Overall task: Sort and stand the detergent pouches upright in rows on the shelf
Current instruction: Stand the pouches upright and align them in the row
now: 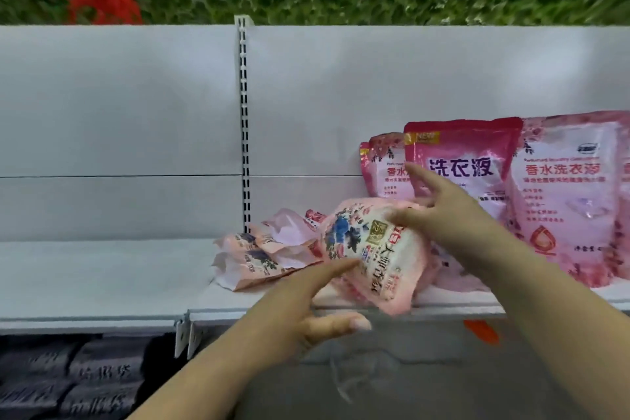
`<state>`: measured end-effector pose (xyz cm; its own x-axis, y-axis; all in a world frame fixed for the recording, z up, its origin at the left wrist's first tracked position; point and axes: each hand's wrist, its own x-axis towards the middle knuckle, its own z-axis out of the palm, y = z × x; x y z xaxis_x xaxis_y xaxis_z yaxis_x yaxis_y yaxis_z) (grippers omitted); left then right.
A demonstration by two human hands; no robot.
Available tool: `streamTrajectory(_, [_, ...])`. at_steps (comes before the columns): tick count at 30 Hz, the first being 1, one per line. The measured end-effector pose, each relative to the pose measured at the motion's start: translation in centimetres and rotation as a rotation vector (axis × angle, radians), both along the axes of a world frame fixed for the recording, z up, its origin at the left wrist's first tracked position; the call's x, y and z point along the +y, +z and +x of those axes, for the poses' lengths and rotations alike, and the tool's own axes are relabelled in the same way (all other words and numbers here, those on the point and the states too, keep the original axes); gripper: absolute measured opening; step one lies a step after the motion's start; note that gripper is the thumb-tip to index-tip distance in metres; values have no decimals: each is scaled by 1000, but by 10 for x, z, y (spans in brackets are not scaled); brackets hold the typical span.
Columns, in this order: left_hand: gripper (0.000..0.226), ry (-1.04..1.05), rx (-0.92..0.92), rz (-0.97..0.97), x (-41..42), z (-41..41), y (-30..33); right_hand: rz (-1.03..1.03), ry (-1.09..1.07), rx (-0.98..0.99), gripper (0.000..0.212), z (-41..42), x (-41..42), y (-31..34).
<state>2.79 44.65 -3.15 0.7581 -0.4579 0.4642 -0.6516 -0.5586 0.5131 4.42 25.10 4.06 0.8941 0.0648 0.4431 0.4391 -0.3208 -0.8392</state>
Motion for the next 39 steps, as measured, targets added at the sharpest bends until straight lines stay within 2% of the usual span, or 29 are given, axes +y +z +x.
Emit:
streamTrajectory(3, [73, 74, -215, -101, 19, 13, 22, -236, 40, -50, 92, -12, 8, 29])
streamTrajectory(5, [87, 109, -327, -136, 24, 14, 39, -411, 106, -51, 91, -21, 13, 42])
streamTrajectory(6, [94, 101, -305, -121, 24, 12, 49, -488, 139, -44, 88, -24, 17, 48])
streamTrajectory(8, [103, 41, -86, -79, 23, 11, 67, -598, 176, -53, 79, -28, 25, 59])
streamTrajectory(9, [93, 1, 33, -62, 22, 10, 74, -631, 173, -77, 74, -27, 29, 64])
streamTrajectory(10, [71, -23, 110, -51, 21, 11, 78, -650, 156, -111, 68, -24, 31, 67])
streamTrajectory(12, [36, 67, 129, -41, 22, 16, 77, -611, 131, -171, 52, -17, 37, 69])
streamTrajectory(13, [30, 129, 114, -84, 25, 21, 74, -556, 119, -195, 45, -13, 38, 69])
streamTrajectory(14, [29, 179, 100, -174, 28, 25, 69, -498, 104, -212, 42, -7, 39, 68])
streamTrajectory(15, [28, 220, 106, -321, 34, 30, 66, -438, 77, -213, 49, -1, 40, 66])
streamTrajectory(17, [26, 271, 136, -691, 46, 40, 60, -287, 58, -133, 79, 12, 40, 59])
streamTrajectory(18, [24, 300, 138, -846, 54, 44, 59, -241, 85, -66, 82, 17, 40, 54])
streamTrajectory(20, [17, 341, 152, -1077, 66, 53, 54, -314, 94, 26, 63, 25, 39, 44])
streamTrajectory(22, [16, 340, 221, -1219, 75, 58, 49, -514, 5, 82, 60, 39, 35, 32])
streamTrajectory(25, [16, 367, 304, -1137, 79, 64, 37, -824, -121, 244, 66, 60, 38, 16])
streamTrajectory(27, [19, 393, 347, -1038, 79, 67, 29, -1026, -103, 341, 79, 69, 42, 8])
streamTrajectory(31, [31, 366, 452, -901, 83, 72, 20, -961, 63, 478, 123, 72, 42, -4])
streamTrajectory(32, [36, 361, 477, -860, 84, 73, 20, -958, 82, 488, 121, 69, 43, -4])
streamTrajectory(35, [38, 439, 447, -744, 87, 75, 17, -965, 13, 509, 80, 67, 48, 4])
streamTrajectory(36, [35, 491, 397, -689, 88, 75, 16, -944, 0, 490, 73, 71, 50, 9])
streamTrajectory(37, [32, 537, 350, -660, 90, 74, 17, -887, -8, 480, 73, 75, 53, 15])
streamTrajectory(39, [26, 569, 301, -741, 93, 69, 20, -693, -28, 511, 77, 82, 60, 28])
